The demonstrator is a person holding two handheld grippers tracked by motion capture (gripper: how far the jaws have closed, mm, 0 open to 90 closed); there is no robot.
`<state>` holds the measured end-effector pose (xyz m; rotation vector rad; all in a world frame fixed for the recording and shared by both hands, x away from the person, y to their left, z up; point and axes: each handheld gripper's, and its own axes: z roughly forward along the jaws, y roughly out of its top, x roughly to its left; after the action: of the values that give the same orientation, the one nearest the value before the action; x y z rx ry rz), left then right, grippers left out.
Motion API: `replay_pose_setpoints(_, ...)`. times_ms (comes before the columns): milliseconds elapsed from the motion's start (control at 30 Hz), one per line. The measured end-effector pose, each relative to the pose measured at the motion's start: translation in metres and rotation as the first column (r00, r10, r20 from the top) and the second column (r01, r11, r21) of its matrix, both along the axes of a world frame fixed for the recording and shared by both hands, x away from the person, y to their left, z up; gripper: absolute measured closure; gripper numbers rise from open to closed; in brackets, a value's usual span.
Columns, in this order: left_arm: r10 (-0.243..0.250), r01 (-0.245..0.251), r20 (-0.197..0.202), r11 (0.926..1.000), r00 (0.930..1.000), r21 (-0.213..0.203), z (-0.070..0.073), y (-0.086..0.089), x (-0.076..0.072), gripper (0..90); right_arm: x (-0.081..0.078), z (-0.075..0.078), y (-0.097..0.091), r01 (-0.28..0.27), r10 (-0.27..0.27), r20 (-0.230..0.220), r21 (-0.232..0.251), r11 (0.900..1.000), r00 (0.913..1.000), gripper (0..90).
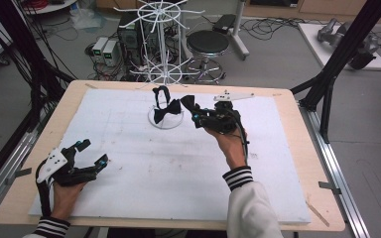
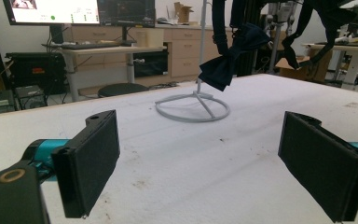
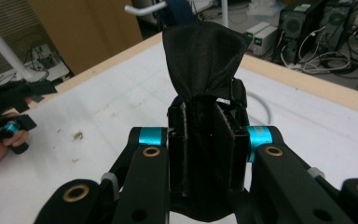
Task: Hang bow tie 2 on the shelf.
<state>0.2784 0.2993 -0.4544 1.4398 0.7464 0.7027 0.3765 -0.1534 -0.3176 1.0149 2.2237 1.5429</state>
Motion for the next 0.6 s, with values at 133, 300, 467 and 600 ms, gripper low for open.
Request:
replay_pose_setpoints(133, -0.002, 0.002, -0.001, 1.0000, 1.0000, 0.002, 0.000, 0.000, 0.000, 12.9, 0.000, 0.006, -0.002, 0.010, -0.010, 0.019, 0.005, 0.9999, 0.9998, 76.5)
replay_pose_setpoints(300, -0.001, 0.001, 0.000, 1.0000, 1.0000, 0.002, 0.000, 0.000, 0.000, 12.9, 0.000, 0.013, -0.004, 0.006, -0.007, 0.048, 0.010, 0.9999, 0.9988, 76.5)
replay_pose_setpoints(467, 0.000, 0.000, 0.001, 1.0000, 1.0000, 0.003, 0.000, 0.000, 0.000, 12.9, 0.002, 0.017, -0.007, 0.006, -0.009, 0.067, 0.046, 0.9989, 0.9977, 76.5)
replay_pose_setpoints(600, 0.000, 0.000, 0.001, 1.0000, 1.0000, 0.001, 0.000, 0.000, 0.000, 12.9, 0.004, 0.017, -0.010, 0.022, -0.027, 0.068, 0.073, 0.9971, 0.9973, 76.5)
